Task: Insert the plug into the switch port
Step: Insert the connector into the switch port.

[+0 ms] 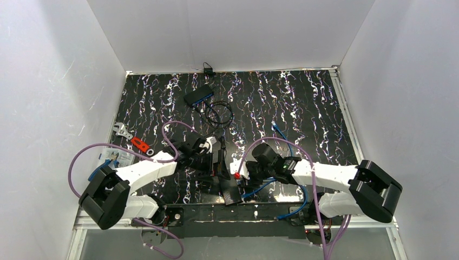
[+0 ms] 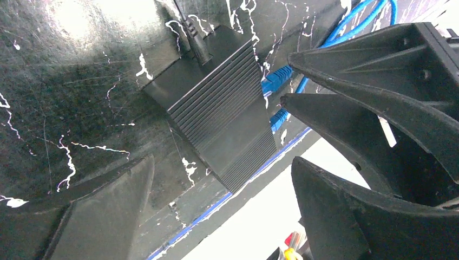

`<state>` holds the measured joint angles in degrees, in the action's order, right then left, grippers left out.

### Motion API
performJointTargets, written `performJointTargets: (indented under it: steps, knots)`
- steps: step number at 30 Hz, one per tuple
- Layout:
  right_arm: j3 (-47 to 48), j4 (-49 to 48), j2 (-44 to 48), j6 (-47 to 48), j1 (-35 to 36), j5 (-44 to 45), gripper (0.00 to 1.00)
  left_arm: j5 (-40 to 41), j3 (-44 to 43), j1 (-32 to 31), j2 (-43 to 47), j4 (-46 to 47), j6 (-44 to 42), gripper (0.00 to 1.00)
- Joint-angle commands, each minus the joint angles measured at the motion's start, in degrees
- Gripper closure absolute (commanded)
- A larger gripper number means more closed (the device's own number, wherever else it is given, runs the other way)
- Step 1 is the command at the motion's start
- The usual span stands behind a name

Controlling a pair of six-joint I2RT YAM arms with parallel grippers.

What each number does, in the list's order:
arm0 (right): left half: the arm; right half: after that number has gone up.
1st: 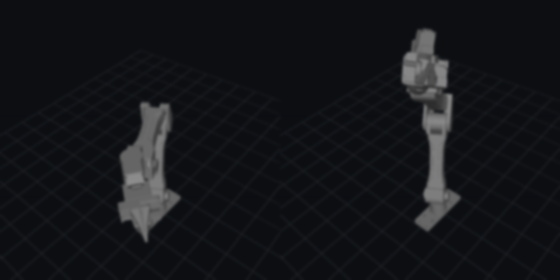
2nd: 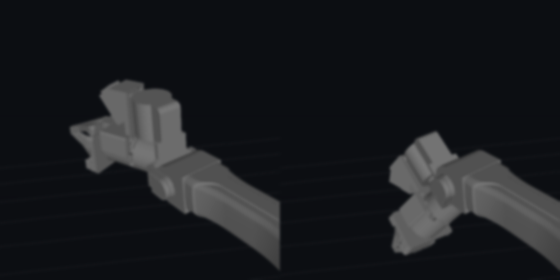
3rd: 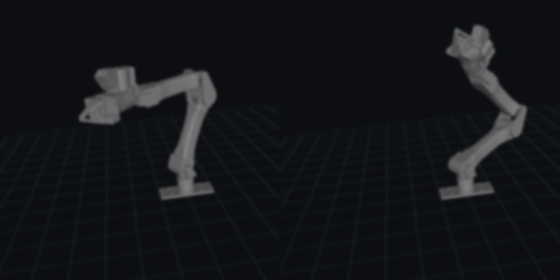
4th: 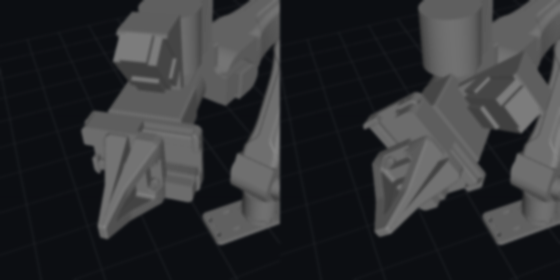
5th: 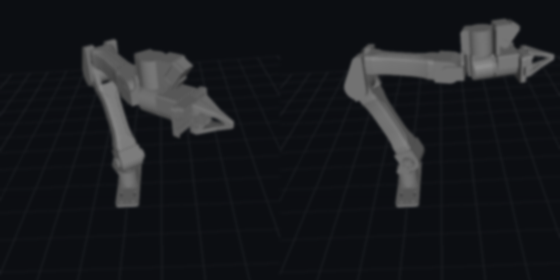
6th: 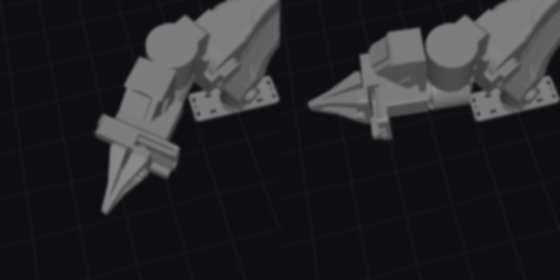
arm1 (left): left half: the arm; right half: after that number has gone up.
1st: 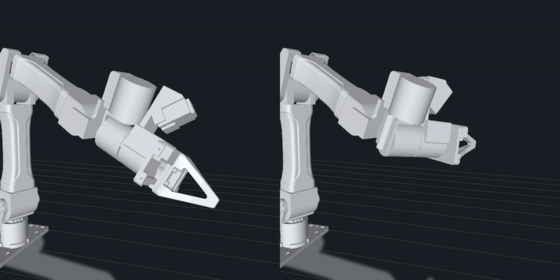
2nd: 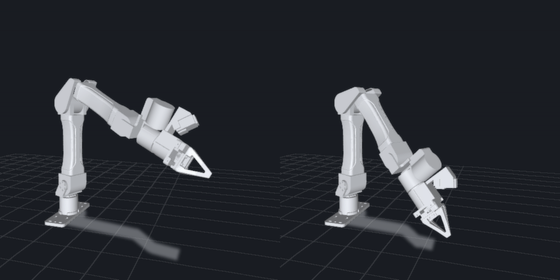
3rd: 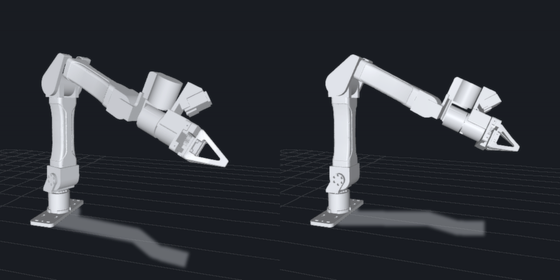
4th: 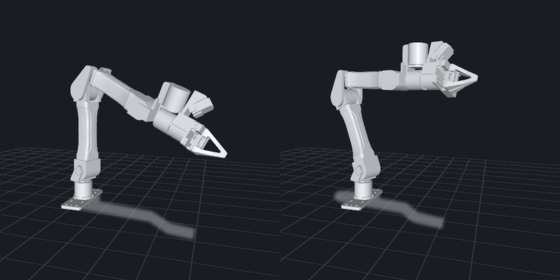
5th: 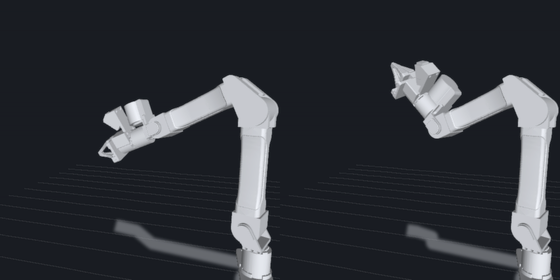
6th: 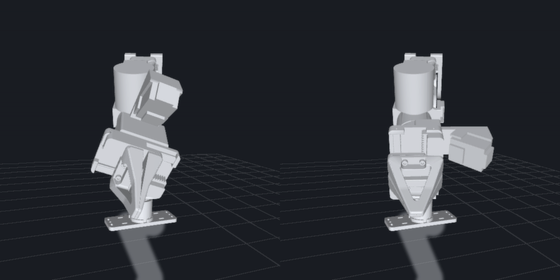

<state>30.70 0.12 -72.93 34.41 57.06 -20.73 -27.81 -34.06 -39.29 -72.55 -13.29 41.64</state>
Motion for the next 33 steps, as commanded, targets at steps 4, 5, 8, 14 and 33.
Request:
performJointTargets:
  steps: [4,5,8,14,33]
  knots:
    - [1.05,-2.85,-1.82,0.56,-0.34,-1.10,0.49,-2.39,0.75,-0.17,-2.07,1.78,0.38,0.06]
    - [1.06,-2.86,-1.96,0.52,-0.35,-1.14,0.49,-2.58,0.76,-0.15,-2.28,1.97,0.41,0.06]
    - [0.92,-2.93,-2.54,0.28,-0.37,-1.06,0.51,-3.13,0.86,-0.17,-2.91,2.54,0.54,0.08]
    - [0.99,-3.11,-3.49,-0.08,-0.45,-0.64,0.56,-4.35,1.41,-0.12,-4.08,4.08,1.10,0.14]
    - [2.33,-2.38,-4.82,-0.95,-0.61,-3.60,0.99,-6.33,1.76,-0.14,-6.55,6.98,2.13,0.20]
